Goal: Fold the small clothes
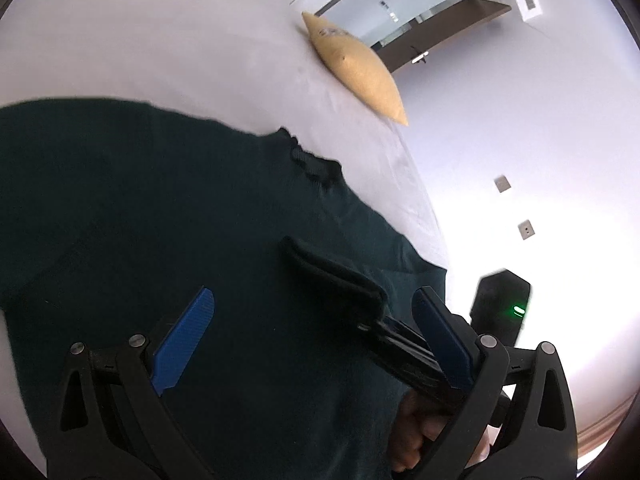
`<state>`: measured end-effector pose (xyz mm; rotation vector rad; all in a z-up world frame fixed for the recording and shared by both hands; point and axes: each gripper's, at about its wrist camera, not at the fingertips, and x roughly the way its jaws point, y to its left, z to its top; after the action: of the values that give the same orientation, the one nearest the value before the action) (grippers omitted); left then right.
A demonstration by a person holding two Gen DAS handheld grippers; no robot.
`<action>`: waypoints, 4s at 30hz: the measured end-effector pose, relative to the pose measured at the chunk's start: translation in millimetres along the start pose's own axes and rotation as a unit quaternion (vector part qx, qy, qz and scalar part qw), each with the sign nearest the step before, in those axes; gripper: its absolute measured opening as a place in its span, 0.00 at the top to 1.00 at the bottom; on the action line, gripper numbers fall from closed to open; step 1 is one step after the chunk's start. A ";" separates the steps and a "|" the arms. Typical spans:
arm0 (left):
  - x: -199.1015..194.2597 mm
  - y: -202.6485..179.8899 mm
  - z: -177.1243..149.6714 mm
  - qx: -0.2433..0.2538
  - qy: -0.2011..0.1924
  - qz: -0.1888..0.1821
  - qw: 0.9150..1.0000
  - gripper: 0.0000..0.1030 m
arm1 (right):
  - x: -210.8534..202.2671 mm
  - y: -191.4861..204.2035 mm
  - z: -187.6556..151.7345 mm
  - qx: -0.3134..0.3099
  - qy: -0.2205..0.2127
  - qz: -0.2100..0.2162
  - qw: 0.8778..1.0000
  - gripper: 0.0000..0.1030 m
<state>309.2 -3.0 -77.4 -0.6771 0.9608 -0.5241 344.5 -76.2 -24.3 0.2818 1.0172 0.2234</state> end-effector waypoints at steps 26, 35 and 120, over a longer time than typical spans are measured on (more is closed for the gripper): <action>96.8 -13.9 -4.0 0.005 0.103 0.086 0.991 0.91 | -92.8 -115.2 -93.8 0.267 -0.129 0.118 0.948 0.33; 41.0 -2.7 20.8 0.007 -0.016 0.071 0.997 0.94 | -100.3 -155.4 -86.4 0.343 -0.171 0.102 0.918 0.32; -212.5 174.9 -56.3 -0.244 -0.272 0.065 0.929 0.13 | -152.9 -166.8 -98.3 0.295 -0.180 0.180 0.921 0.35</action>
<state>177.2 243.2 -107.0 -1.1255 0.5970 0.0438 191.1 -268.4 -5.9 1.0285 0.6359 0.1809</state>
